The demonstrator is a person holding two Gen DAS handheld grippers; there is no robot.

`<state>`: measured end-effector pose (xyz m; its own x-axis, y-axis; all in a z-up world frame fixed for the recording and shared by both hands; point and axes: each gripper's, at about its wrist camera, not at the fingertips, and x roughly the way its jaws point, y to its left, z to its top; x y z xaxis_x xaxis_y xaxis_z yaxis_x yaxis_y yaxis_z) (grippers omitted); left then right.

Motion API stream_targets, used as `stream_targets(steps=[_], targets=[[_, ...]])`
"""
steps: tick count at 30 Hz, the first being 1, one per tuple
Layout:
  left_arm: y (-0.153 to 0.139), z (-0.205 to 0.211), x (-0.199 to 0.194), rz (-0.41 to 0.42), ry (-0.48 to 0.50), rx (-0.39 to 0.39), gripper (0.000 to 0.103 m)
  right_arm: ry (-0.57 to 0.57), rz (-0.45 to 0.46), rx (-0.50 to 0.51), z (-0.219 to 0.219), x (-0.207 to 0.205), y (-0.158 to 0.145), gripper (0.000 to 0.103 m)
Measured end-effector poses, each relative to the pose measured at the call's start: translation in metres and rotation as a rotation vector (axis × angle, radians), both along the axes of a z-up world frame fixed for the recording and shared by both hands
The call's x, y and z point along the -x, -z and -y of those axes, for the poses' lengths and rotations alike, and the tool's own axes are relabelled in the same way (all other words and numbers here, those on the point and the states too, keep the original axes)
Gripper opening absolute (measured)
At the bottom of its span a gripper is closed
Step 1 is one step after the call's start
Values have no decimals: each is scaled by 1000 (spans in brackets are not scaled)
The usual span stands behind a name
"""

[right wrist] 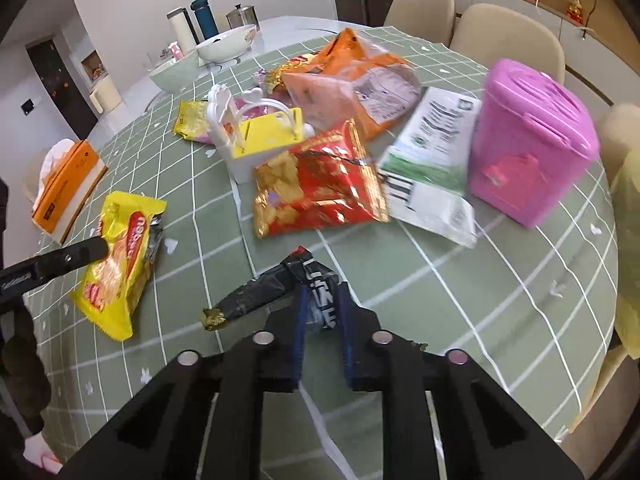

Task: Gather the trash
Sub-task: 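Grasp the yellow nabati wrapper with the left tool while the right tool grasps a dark wrapper, then carry both wrappers over the bag and open both tools to drop them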

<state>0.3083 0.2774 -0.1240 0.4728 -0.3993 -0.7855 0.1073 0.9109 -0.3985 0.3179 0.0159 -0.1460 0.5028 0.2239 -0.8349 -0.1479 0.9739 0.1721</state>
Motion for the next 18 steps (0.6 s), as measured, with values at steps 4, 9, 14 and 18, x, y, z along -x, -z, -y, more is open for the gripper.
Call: stream_targets(steps=[4,9,14,18], targets=[[-7,12,0,16,14,-3,10,-5,38,-24,9,11,-13,14],[-34,25,-1,73,31,-1,10,-23,114,-28,12,23,-48,14],[-80,43,-7,170,45,-3,10,-1,183,-42,36,28,-91,14],[-126,68,-12,266,58,4,10,31,260,-43,67,34,-132,14]])
